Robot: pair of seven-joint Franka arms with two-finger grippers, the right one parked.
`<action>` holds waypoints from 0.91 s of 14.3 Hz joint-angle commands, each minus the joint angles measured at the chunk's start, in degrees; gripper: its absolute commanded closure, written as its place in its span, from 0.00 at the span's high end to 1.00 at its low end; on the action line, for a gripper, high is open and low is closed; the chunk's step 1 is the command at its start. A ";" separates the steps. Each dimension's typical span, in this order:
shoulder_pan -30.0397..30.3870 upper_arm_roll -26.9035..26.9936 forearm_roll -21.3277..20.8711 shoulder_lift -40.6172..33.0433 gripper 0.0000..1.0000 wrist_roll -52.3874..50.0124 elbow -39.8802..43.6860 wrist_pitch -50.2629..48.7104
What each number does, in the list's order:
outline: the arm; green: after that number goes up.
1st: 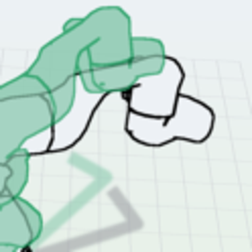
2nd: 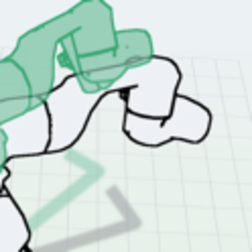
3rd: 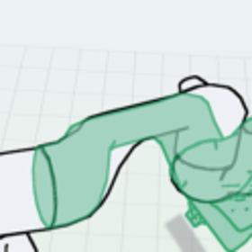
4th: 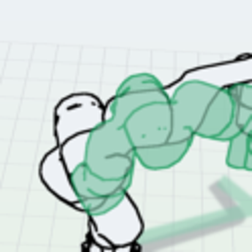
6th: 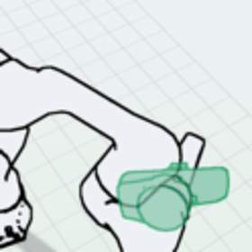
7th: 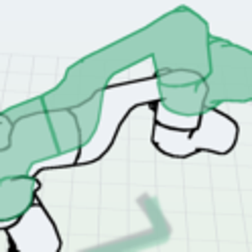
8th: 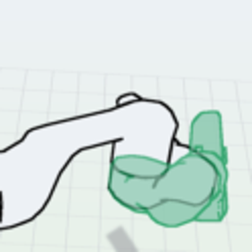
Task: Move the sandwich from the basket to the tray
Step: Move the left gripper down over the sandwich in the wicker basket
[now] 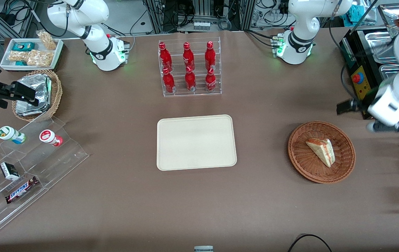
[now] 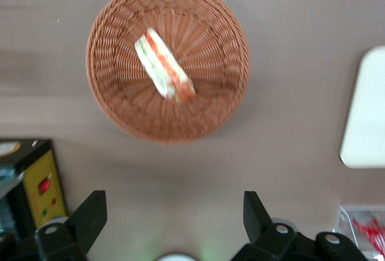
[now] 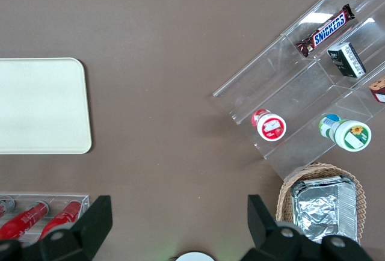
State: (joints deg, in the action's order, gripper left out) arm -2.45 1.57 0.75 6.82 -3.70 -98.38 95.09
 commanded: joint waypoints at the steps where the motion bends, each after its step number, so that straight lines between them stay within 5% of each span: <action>1: 1.40 -0.16 -0.31 0.65 1.00 0.00 -8.46 11.38; 6: 3.42 -0.16 0.39 0.74 1.00 -1.39 -22.00 31.61; 13: 3.24 -0.25 0.39 5.65 1.00 -34.07 -24.84 42.27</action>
State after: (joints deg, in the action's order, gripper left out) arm 0.88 1.44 0.94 10.78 -31.29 -122.92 134.29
